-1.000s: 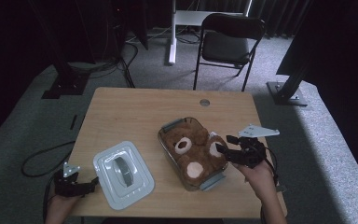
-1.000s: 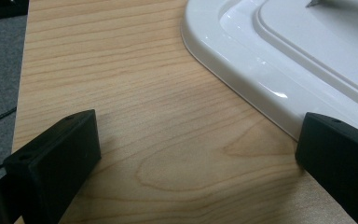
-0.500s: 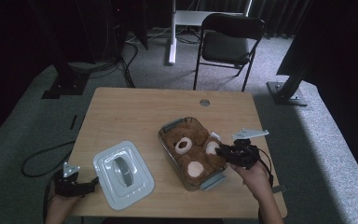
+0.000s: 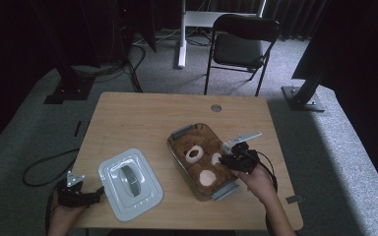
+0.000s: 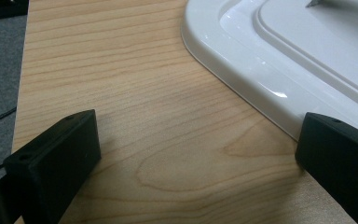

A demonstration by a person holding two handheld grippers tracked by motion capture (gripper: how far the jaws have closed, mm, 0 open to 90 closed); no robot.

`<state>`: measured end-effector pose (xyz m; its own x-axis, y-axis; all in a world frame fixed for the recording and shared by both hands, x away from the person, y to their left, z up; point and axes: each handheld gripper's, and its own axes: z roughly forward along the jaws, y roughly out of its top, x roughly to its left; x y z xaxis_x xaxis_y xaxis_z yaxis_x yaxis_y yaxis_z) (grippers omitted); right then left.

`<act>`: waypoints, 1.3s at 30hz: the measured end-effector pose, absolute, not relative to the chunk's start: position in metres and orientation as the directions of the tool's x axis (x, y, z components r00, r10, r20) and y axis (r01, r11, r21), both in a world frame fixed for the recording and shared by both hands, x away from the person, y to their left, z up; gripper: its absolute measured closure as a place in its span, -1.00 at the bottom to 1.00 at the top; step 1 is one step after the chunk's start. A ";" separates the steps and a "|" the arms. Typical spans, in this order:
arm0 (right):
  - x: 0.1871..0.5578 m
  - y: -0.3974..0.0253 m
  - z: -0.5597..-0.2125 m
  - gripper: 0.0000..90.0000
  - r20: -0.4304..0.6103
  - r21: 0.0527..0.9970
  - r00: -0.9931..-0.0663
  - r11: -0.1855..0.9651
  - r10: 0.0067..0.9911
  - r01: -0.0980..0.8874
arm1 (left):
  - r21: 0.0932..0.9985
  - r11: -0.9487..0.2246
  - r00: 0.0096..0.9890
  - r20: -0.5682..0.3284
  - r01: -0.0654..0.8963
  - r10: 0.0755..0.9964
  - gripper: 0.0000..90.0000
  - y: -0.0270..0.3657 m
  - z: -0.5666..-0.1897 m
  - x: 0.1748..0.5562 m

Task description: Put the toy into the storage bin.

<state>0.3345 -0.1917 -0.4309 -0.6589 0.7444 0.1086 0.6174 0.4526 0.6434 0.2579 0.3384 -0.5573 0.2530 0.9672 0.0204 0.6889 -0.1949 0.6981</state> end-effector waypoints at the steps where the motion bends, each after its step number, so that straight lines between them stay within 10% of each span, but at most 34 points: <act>1: 0.336 -0.189 -0.431 0.77 0.099 0.631 -0.664 0.469 0.741 0.618 | 0.698 -0.194 0.252 0.019 0.689 0.968 -0.99 0.338 -0.557 0.258; 11: 0.343 -0.162 -0.442 0.87 -0.059 0.498 -0.697 0.626 0.714 0.600 | 0.698 -0.193 0.252 0.020 0.689 0.968 -0.99 0.338 -0.557 0.258; 39: 0.264 -0.201 -0.378 0.38 0.152 0.815 -0.740 0.340 0.655 0.469 | 0.697 -0.194 0.252 0.020 0.690 0.967 -0.99 0.338 -0.557 0.258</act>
<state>0.2635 -0.2009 -0.3782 -0.7401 0.6551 0.1522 0.4689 0.3403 0.8151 0.2581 0.3382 -0.5572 0.2523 0.9675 0.0196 0.6900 -0.1941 0.6973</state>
